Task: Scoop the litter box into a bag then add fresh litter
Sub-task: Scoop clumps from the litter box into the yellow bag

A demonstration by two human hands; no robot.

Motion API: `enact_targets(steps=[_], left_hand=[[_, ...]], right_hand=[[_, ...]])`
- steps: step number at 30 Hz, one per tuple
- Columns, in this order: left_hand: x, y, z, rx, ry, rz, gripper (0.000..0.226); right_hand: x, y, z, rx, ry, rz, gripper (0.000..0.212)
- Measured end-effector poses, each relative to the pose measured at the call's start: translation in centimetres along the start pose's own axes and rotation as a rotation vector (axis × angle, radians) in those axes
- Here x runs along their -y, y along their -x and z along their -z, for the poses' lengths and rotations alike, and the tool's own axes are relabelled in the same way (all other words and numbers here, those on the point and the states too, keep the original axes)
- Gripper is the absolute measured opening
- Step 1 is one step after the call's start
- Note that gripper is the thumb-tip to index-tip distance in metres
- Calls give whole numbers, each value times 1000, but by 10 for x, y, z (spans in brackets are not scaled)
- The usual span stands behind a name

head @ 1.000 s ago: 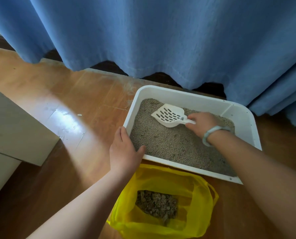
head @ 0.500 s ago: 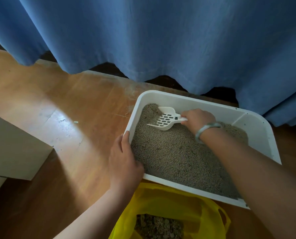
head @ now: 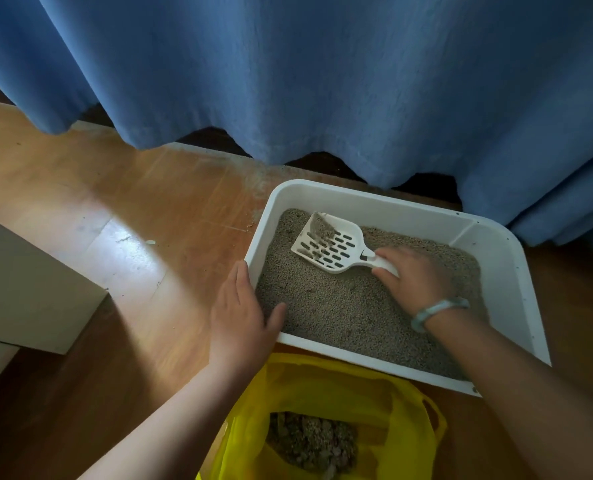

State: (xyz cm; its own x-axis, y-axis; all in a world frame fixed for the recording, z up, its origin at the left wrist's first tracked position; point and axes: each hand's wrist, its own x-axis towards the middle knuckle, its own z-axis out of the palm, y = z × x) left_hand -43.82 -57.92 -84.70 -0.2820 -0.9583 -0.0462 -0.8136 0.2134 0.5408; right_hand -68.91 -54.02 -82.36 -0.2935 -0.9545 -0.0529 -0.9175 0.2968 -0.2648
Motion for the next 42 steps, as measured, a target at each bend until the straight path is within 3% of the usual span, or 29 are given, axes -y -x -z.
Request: enact_targets(steps=[8, 13, 18, 29, 37, 42], left_hand=[[9, 21, 12, 51, 55, -13, 75], [11, 20, 20, 76, 30, 1, 75], [12, 18, 20, 89, 48, 35, 76], [15, 17, 29, 176, 10, 82, 78], [17, 20, 29, 203, 4, 77, 76], [16, 24, 27, 189, -5, 74, 76]], right_hand=[[-7, 45, 26, 46, -78, -14, 35], [-8, 70, 36, 184, -58, -49, 30], [-10, 92, 42, 200, -132, -63, 24], [-10, 165, 43, 233, -308, 72, 29], [-2, 192, 20, 308, -167, 147, 46], [9, 195, 16, 274, -9, 208, 31]])
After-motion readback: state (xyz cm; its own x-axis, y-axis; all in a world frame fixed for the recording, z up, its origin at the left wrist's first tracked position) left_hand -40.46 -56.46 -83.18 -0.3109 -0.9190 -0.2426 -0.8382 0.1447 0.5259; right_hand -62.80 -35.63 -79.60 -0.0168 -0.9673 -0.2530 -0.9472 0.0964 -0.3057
